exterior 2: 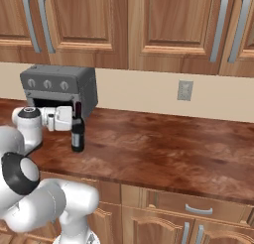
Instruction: There is a wine glass and glass cup on the dining counter. Place the wine bottle next to the wine glass and the juice bottle next to the glass cup.
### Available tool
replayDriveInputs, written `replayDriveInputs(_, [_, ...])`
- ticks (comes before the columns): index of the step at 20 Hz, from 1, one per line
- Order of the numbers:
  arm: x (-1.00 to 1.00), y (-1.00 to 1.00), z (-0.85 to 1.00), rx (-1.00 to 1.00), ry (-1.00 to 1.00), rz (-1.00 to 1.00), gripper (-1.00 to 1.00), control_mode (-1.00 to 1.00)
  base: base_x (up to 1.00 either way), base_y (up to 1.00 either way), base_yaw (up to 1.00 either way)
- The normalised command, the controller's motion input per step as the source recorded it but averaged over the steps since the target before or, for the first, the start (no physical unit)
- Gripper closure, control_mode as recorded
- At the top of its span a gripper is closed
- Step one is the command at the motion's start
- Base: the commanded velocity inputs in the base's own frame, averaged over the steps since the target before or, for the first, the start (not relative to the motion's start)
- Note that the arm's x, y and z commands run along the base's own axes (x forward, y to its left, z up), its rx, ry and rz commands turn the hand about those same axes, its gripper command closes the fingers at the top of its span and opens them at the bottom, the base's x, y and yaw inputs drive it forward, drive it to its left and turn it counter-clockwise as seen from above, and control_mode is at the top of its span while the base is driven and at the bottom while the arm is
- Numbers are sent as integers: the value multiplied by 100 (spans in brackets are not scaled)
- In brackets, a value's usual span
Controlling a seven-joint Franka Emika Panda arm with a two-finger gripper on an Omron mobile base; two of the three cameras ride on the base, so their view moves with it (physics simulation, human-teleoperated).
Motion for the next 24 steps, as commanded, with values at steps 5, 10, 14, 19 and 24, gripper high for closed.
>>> replayDriveInputs(5, [-37,22,29,0,4,-1,100,-100,0,0,0])
replayDriveInputs(10, [-34,18,22,-5,0,0,100,-100,0,0,0])
replayDriveInputs(14, [-21,11,14,-16,-6,-1,100,-100,0,0,0])
replayDriveInputs(19, [-22,5,10,-17,-16,-2,100,-100,0,0,0])
replayDriveInputs(24, [-15,1,7,-2,-5,-6,100,-100,0,0,0])
